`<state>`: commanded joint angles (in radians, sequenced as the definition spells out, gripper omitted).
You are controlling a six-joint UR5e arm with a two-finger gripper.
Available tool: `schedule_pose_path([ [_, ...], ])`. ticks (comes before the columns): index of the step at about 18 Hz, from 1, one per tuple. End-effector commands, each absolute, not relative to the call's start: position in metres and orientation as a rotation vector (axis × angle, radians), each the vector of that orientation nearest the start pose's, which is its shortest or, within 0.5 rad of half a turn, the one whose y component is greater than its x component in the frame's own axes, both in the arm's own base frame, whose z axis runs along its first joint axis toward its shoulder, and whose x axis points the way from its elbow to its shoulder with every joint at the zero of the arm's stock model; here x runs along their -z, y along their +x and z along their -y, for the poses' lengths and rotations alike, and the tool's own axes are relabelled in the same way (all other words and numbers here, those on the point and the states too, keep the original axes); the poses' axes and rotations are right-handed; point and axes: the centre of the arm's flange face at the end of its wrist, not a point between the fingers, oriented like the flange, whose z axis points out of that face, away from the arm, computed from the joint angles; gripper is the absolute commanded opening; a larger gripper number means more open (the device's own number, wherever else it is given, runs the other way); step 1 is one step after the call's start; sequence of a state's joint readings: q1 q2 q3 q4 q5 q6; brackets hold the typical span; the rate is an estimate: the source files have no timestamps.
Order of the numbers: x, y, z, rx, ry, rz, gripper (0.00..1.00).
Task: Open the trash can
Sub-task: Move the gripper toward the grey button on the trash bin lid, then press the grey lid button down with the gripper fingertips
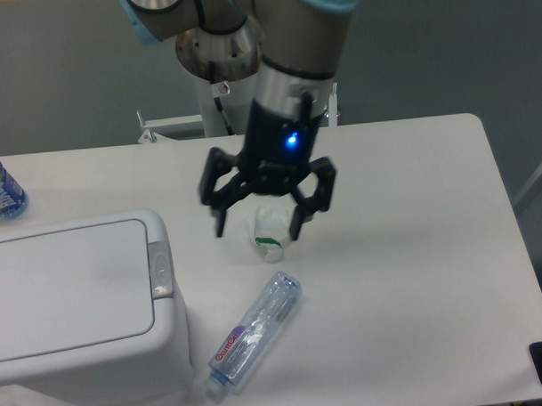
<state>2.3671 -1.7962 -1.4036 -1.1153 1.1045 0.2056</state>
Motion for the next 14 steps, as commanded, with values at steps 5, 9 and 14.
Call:
schedule_pose_path([
  [5, -0.493, -0.302, -0.576, 0.286, -2.49, 0.579, 1.0],
  [9, -0.483, -0.298, -0.577, 0.293, -2.506, 0.564, 1.0],
  [14, -0.477, -0.3, -0.579, 0.299, -2.516, 0.568, 1.0],
])
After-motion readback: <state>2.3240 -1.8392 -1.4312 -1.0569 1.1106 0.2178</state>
